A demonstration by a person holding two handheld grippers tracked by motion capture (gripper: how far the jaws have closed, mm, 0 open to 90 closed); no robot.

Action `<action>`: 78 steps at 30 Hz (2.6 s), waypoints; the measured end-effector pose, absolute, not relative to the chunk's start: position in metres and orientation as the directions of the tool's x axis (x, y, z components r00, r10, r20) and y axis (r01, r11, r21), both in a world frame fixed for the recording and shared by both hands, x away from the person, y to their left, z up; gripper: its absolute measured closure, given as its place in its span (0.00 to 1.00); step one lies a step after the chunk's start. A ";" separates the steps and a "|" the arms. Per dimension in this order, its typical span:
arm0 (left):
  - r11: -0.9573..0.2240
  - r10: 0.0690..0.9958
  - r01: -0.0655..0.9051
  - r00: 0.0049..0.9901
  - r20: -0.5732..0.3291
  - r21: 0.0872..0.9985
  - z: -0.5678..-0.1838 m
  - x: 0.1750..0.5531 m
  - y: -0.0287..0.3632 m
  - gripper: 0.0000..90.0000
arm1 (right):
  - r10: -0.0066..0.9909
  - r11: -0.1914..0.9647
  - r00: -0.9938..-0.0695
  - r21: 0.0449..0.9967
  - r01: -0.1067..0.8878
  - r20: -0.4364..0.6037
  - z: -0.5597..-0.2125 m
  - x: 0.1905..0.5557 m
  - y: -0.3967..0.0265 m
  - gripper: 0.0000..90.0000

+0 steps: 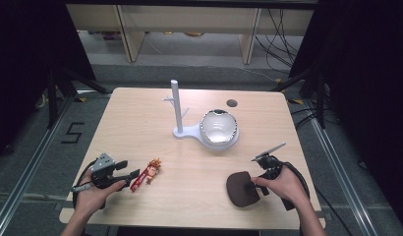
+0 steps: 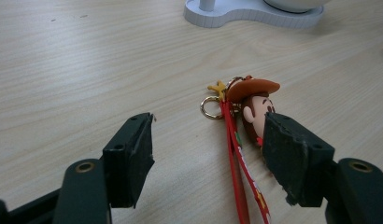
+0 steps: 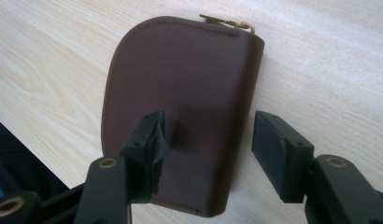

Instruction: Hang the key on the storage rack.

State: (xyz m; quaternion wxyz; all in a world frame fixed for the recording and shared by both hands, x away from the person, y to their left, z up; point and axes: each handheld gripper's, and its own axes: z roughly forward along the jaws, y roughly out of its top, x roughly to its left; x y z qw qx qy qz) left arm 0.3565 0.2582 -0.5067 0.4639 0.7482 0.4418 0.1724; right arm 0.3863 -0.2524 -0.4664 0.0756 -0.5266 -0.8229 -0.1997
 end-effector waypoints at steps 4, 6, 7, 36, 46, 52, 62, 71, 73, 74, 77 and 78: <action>-0.184 0.822 0.507 0.549 -0.151 0.842 -0.508 0.356 0.258 0.37 | 0.837 0.363 -0.406 0.182 0.914 0.366 -0.470 0.389 -0.250 0.45; -0.183 0.821 0.507 0.550 -0.153 0.842 -0.508 0.356 0.258 0.37 | 0.840 0.356 -0.393 0.167 0.920 0.374 -0.470 0.390 -0.250 0.45; -0.183 0.822 0.508 0.549 -0.153 0.842 -0.508 0.357 0.258 0.37 | 0.846 0.350 -0.382 0.152 0.924 0.372 -0.470 0.392 -0.249 0.45; -0.188 0.823 0.516 0.547 -0.153 0.836 -0.512 0.356 0.259 0.38 | 0.789 0.431 -0.507 0.276 0.859 0.346 -0.448 0.384 -0.235 0.73; -0.192 0.821 0.511 0.551 -0.149 0.838 -0.512 0.356 0.258 0.38 | 0.763 0.583 -0.646 0.392 0.712 0.038 -0.416 0.366 -0.211 0.75; -0.192 0.822 0.513 0.550 -0.148 0.837 -0.512 0.356 0.259 0.38 | 0.695 0.690 -0.703 0.410 0.596 -0.148 -0.408 0.366 -0.207 0.75; -0.201 0.822 0.511 0.552 -0.140 0.835 -0.513 0.355 0.258 0.38 | 0.592 0.793 -0.738 0.396 0.462 -0.324 -0.390 0.376 -0.206 0.74; -0.203 0.818 0.507 0.558 -0.139 0.838 -0.513 0.355 0.257 0.38 | 0.577 0.803 -0.729 0.418 0.425 -0.368 -0.377 0.384 -0.205 0.74; -0.204 0.818 0.508 0.558 -0.140 0.837 -0.513 0.355 0.257 0.38 | 0.573 0.806 -0.724 0.423 0.414 -0.383 -0.374 0.386 -0.205 0.74; -0.204 0.818 0.508 0.558 -0.140 0.837 -0.513 0.355 0.257 0.38 | 0.569 0.809 -0.726 0.420 0.410 -0.386 -0.373 0.387 -0.204 0.74; -0.204 0.817 0.508 0.559 -0.140 0.837 -0.513 0.355 0.257 0.38 | 0.554 0.820 -0.728 0.417 0.392 -0.404 -0.368 0.391 -0.203 0.74; -0.203 0.817 0.508 0.559 -0.141 0.837 -0.513 0.355 0.257 0.38 | 0.554 0.820 -0.724 0.421 0.389 -0.410 -0.367 0.392 -0.202 0.74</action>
